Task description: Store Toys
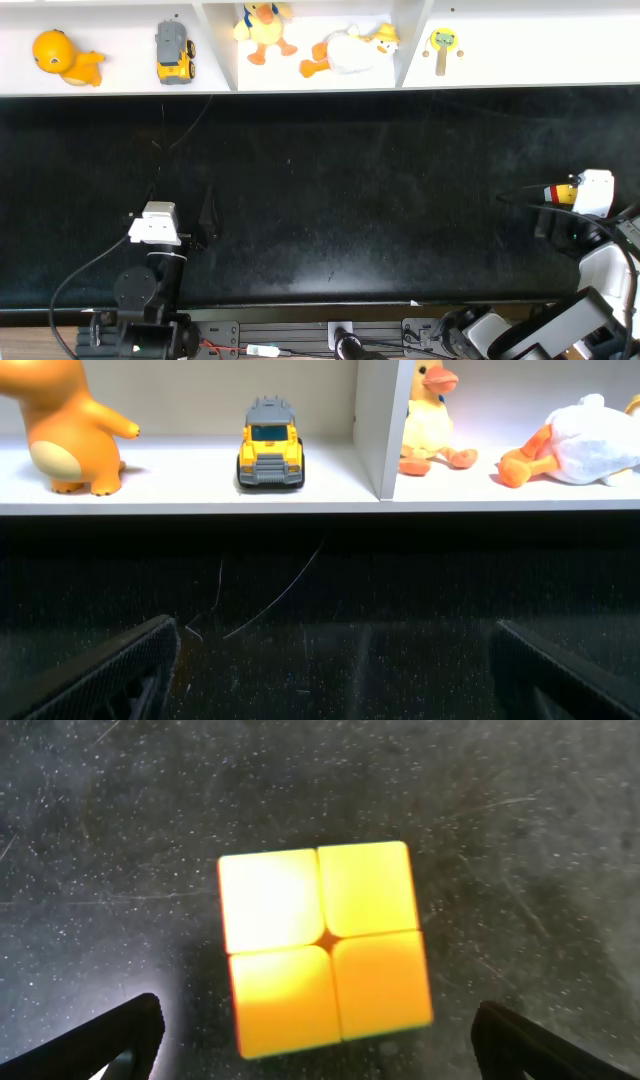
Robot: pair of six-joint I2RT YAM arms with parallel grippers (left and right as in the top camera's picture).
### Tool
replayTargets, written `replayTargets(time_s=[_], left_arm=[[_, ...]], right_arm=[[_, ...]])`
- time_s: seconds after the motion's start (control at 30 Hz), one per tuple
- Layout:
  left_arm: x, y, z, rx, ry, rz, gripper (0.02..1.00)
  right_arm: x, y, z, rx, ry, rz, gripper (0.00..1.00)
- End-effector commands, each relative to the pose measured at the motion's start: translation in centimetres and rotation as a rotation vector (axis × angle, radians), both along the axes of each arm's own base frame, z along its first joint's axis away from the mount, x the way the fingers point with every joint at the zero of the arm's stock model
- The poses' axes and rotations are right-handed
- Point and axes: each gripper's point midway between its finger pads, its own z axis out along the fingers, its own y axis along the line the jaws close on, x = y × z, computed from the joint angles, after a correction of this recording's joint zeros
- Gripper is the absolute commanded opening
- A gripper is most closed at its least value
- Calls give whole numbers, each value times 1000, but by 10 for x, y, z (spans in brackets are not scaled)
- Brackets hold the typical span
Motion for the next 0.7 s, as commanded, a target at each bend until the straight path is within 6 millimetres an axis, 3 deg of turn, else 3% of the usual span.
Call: replayTargets(time_s=[0.03,0.17,0.37,0.57,0.7], left_arm=[[-1,-1,2,16,-9,-9,998],[-1,-1,2,16,-9,-9,998],[-1,-1,2,16,-9,-9,998],[-1,-1,2,16,-9,-9,998],[-1,-1,2,16,-9,-9,998]], right_arm=[[10,0,6,-1,-31,36,998],[14,0,5,-4,-40,46,996],[21,7,3,22,-64,77,912],[24,5,5,10,-75,80,680],[25,4,6,5,-79,80,599]])
